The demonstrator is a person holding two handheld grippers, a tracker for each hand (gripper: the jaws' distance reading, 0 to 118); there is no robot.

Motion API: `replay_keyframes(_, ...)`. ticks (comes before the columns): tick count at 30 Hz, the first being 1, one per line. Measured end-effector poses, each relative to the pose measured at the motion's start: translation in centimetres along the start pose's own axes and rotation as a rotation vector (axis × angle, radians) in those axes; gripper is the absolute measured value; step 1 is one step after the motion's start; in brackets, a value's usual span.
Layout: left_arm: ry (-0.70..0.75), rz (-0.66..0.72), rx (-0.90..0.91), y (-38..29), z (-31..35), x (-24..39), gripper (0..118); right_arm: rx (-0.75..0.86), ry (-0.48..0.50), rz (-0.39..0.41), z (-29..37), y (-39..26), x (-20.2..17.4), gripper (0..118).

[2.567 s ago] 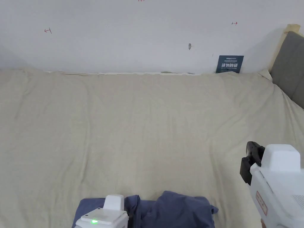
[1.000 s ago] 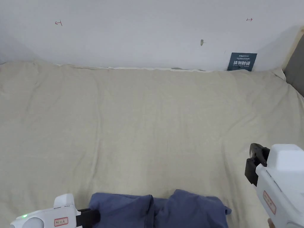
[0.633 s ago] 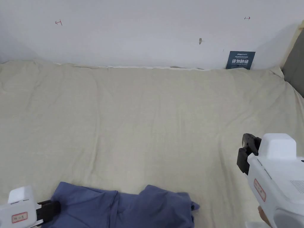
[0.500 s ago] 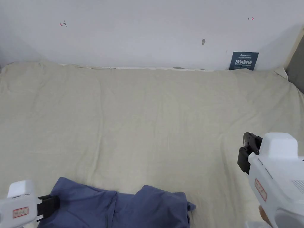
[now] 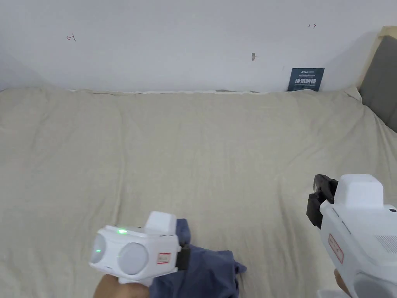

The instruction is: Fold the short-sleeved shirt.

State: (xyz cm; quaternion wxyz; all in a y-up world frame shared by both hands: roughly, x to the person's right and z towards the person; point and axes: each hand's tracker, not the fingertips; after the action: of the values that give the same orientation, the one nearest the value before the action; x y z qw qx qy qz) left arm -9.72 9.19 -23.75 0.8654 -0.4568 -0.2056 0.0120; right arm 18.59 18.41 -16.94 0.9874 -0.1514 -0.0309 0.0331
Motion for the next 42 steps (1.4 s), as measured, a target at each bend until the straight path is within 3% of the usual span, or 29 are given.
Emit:
replay_keyframes(4, -0.028, -0.072, -0.104, -0.9, -5.0, 3.6, 13, -0.006, -0.029, -0.004, 0.4, -0.3, 1.0, 1)
replay_keyframes(5, -0.024, -0.088, -0.132, -1.3, -6.0, 4.2, 26, -0.008, -0.035, -0.007, 0.4, -0.3, 1.2, 1)
replay_keyframes(6, -0.022, -0.093, -0.150, -1.7, -7.0, 4.8, 47, -0.013, -0.040, -0.008, 0.4, -0.4, 1.4, 1)
replay_keyframes(8, -0.015, -0.094, -0.169, -2.3, -8.3, 5.4, 104, -0.019, -0.046, -0.010, 0.4, -0.6, 1.7, 1)
replay_keyframes(9, -0.012, -0.097, -0.172, -2.6, -8.5, 5.7, 113, -0.022, -0.048, -0.011, 0.4, -0.6, 1.8, 1)
replay_keyframes(10, -0.015, -0.100, -0.151, -2.9, -8.1, 6.1, 114, -0.026, -0.050, -0.010, 0.5, -0.7, 1.9, 1)
replay_keyframes(16, -0.051, -0.056, 0.010, -2.0, -4.2, 4.8, 110, -0.030, -0.052, -0.024, 0.3, -0.8, 2.0, 1)
replay_keyframes(21, -0.022, 0.040, 0.253, -0.8, 0.5, 2.0, 100, -0.019, -0.042, -0.023, 0.3, -0.3, 1.6, 1)
replay_keyframes(24, 0.064, 0.071, 0.378, -0.8, 2.4, 0.3, 72, -0.011, -0.036, -0.020, 0.3, 0.0, 1.3, 1)
replay_keyframes(25, 0.091, 0.077, 0.400, -0.9, 2.7, -0.2, 53, -0.008, -0.034, -0.019, 0.3, 0.0, 1.3, 1)
replay_keyframes(26, 0.120, 0.082, 0.418, -1.0, 2.6, -0.7, 24, -0.006, -0.033, -0.018, 0.3, 0.1, 1.2, 1)
replay_keyframes(27, 0.146, 0.083, 0.423, -1.2, 2.6, -1.3, 5, -0.005, -0.031, -0.017, 0.3, 0.1, 1.1, 1)
replay_keyframes(28, 0.144, 0.081, 0.416, -1.5, 2.4, -1.7, 1, -0.005, -0.030, -0.018, 0.3, 0.1, 1.1, 1)
replay_keyframes(33, 0.184, 0.067, 0.309, -3.3, -1.0, -2.4, 0, -0.012, -0.024, -0.022, 0.2, -0.2, 1.0, 1)
replay_keyframes(42, 0.036, -0.026, 0.140, -5.5, -8.9, 2.7, 0, -0.027, -0.047, -0.023, 0.5, -0.6, 2.5, 1)
